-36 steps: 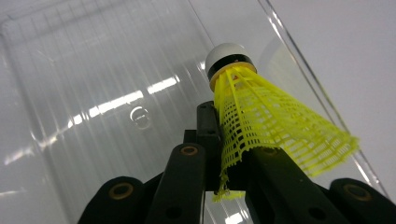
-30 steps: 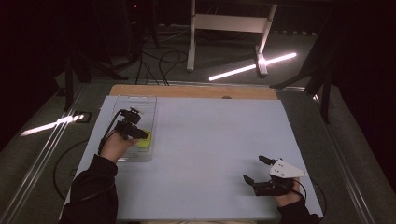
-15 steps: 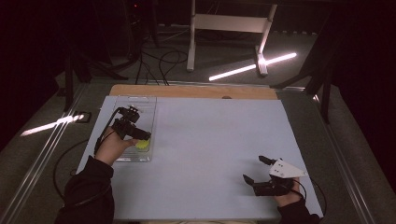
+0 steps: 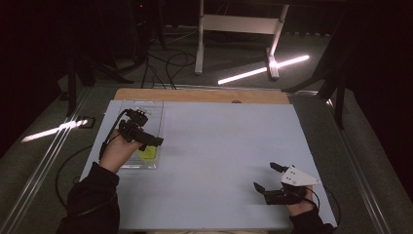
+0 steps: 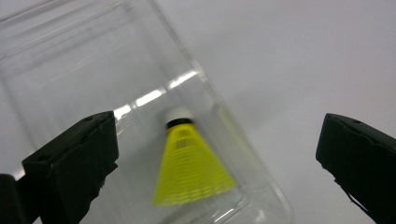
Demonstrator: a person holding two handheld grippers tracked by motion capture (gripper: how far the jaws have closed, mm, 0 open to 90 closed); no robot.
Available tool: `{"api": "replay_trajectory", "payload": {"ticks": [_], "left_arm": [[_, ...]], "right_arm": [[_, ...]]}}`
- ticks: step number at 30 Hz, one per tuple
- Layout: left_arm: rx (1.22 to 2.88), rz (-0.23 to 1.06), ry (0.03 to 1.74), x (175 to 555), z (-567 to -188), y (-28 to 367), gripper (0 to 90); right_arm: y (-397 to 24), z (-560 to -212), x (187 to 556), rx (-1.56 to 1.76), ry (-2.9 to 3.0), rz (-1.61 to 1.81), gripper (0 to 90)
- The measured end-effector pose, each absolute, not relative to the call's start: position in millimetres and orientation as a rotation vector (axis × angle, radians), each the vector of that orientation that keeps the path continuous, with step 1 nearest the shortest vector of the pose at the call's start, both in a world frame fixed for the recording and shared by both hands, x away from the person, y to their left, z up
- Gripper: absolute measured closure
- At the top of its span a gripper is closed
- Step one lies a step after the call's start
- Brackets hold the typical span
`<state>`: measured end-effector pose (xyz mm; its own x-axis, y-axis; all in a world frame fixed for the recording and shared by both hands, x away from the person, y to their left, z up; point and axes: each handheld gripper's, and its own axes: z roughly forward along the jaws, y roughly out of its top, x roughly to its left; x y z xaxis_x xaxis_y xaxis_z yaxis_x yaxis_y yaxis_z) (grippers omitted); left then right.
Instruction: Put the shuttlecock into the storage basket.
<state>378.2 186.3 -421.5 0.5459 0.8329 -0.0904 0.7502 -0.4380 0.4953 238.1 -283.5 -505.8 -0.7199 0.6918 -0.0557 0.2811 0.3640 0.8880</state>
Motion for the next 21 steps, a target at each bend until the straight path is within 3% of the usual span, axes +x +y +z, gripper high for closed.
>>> {"api": "replay_trajectory", "payload": {"ticks": [21], "left_arm": [[2.311,0.077,0.763,358.6,-417.0,149.9,0.1]], "right_arm": [[-283.5,-505.7,237.8,0.847,2.208,1.316,8.6]]}}
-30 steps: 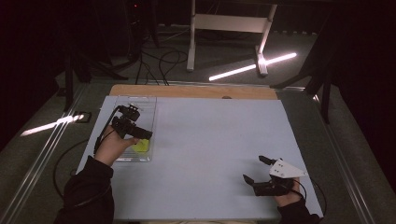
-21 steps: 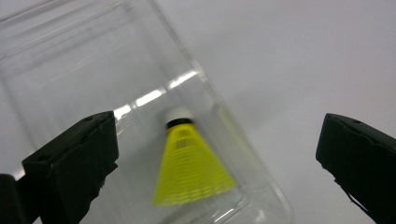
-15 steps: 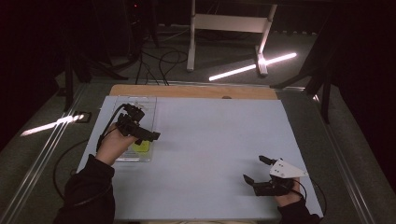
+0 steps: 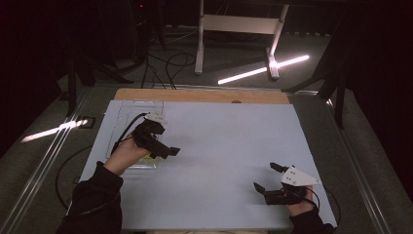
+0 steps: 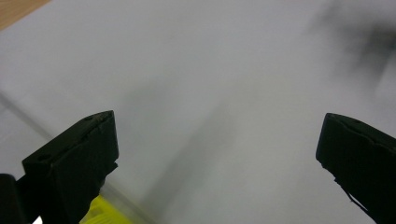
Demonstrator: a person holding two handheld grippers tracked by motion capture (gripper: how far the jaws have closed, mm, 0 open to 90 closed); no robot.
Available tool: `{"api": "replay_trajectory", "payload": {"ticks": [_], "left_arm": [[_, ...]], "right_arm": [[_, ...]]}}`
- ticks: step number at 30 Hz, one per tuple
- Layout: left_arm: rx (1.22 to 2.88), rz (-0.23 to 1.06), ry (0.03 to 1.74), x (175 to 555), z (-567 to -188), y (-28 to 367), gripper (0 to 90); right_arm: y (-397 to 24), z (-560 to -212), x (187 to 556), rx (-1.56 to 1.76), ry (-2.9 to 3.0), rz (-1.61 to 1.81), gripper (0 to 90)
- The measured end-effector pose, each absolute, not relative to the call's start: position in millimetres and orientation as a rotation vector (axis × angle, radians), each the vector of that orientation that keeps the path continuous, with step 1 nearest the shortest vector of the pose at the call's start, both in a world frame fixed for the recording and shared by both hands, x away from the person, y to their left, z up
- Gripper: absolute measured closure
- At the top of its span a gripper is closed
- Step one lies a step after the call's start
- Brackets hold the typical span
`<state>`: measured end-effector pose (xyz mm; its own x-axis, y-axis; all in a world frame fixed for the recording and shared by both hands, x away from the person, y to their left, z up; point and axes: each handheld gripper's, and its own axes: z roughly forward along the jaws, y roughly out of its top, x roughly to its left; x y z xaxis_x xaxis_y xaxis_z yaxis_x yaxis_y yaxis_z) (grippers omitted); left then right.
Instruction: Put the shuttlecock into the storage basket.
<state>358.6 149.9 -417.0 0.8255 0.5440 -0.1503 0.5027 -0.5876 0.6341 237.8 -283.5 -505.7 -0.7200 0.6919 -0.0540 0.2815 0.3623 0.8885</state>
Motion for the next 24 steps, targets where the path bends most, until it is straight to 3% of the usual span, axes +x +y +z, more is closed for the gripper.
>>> {"api": "replay_trajectory", "payload": {"ticks": [24], "left_arm": [[2.331,-0.017,0.521,324.9,-433.2,116.5,0.1]], "right_arm": [[-283.9,-504.6,237.5,0.840,2.204,1.316,8.7]]}}
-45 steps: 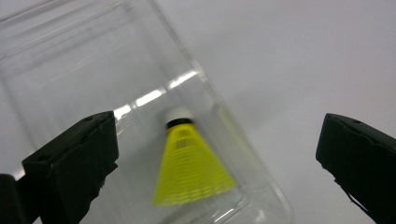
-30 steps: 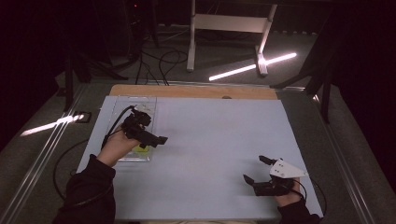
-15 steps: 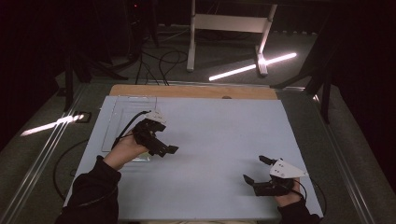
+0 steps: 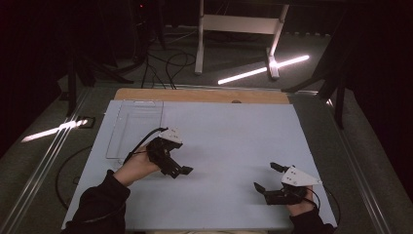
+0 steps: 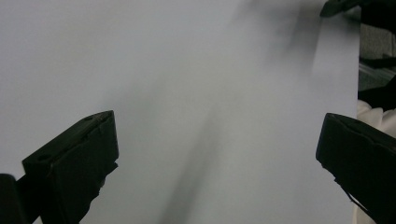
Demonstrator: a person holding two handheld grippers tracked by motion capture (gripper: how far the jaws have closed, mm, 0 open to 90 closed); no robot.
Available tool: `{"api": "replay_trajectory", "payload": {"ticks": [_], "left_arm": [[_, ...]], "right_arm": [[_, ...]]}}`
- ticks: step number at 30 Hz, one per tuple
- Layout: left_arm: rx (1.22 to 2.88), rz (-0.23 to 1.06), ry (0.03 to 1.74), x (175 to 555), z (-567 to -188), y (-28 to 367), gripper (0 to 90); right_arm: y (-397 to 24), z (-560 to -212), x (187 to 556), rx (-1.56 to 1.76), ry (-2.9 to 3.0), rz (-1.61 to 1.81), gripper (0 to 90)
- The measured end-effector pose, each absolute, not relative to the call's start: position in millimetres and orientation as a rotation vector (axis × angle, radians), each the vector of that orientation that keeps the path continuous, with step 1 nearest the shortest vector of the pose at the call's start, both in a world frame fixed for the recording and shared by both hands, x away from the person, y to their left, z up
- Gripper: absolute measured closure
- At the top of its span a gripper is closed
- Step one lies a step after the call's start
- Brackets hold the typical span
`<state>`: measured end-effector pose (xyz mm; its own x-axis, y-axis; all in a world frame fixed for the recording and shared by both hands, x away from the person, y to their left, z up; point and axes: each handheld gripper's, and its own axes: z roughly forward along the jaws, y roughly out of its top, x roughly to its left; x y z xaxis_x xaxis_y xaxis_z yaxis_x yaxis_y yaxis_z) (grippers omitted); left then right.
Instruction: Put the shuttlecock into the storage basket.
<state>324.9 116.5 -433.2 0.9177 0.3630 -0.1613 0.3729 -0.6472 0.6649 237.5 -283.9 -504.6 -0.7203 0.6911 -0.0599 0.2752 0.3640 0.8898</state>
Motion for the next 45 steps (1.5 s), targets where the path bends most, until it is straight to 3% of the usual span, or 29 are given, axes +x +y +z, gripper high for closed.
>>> {"api": "replay_trajectory", "payload": {"ticks": [28,45], "left_arm": [[2.281,-0.011,0.645,280.8,-479.6,167.4,0.1],[2.158,0.091,0.813,260.0,-505.0,199.3,0.1]], "right_arm": [[-282.6,-504.1,237.0,0.839,2.203,1.317,8.6],[-282.6,-504.6,237.1,0.841,2.210,1.312,8.6]]}}
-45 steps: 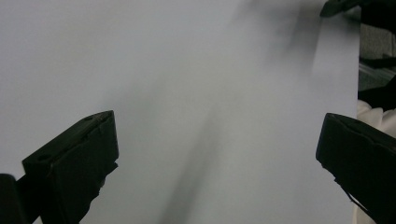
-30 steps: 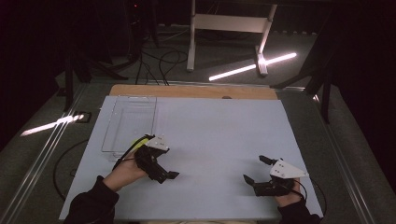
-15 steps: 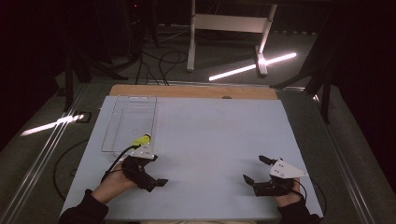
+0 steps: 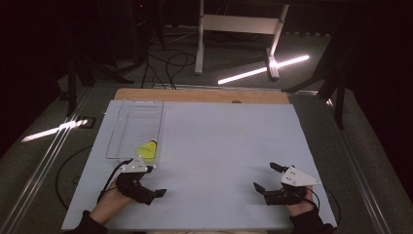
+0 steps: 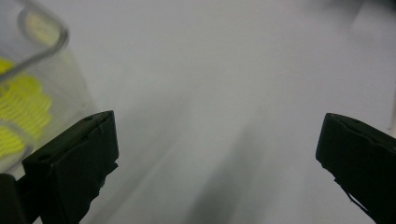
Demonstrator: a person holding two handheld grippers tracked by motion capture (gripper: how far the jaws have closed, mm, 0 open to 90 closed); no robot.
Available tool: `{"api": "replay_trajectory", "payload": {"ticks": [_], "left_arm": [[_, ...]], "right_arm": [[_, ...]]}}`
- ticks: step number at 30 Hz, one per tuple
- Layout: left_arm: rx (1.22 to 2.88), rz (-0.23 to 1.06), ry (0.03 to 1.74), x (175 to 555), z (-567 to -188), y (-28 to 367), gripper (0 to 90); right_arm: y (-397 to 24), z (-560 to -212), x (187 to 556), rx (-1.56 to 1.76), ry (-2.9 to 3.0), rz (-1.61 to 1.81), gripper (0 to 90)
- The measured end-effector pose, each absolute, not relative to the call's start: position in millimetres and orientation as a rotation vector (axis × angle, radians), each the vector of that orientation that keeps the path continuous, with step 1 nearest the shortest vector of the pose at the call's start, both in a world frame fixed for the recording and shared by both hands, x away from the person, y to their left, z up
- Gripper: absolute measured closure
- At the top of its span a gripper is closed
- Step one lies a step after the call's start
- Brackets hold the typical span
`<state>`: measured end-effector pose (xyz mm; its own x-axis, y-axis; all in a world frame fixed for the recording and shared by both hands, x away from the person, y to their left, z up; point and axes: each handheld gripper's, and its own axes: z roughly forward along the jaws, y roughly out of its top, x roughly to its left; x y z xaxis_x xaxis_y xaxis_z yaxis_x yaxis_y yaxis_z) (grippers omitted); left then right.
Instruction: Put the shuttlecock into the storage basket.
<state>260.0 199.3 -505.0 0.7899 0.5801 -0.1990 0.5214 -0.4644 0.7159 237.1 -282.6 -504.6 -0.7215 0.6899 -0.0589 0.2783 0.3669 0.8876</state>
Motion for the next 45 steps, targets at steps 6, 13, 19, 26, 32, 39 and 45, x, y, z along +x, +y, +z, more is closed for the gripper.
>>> {"api": "replay_trajectory", "payload": {"ticks": [6,13,19,26,32,39,45], "left_arm": [[2.137,0.143,0.849,254.8,-509.2,204.7,0.1],[2.081,0.203,0.926,246.7,-516.5,205.7,0.1],[2.085,0.294,0.960,245.2,-522.3,202.0,0.1],[2.028,0.341,0.983,248.0,-524.0,207.6,0.2],[2.036,0.345,0.992,250.1,-529.2,210.0,0.2],[2.010,0.344,0.999,250.9,-530.8,212.8,0.2],[2.015,0.345,0.969,251.3,-531.4,210.9,0.2]], "right_arm": [[-282.7,-504.8,237.2,0.837,2.212,1.313,8.7],[-282.8,-504.7,237.2,0.833,2.212,1.311,8.7],[-283.0,-504.9,237.1,0.830,2.216,1.312,8.7],[-282.8,-506.3,237.9,0.831,2.221,1.314,8.6],[-282.1,-506.4,237.6,0.827,2.224,1.315,8.6],[-281.7,-507.8,238.2,0.831,2.236,1.315,8.7],[-282.3,-507.9,238.1,0.843,2.234,1.320,8.7]]}}
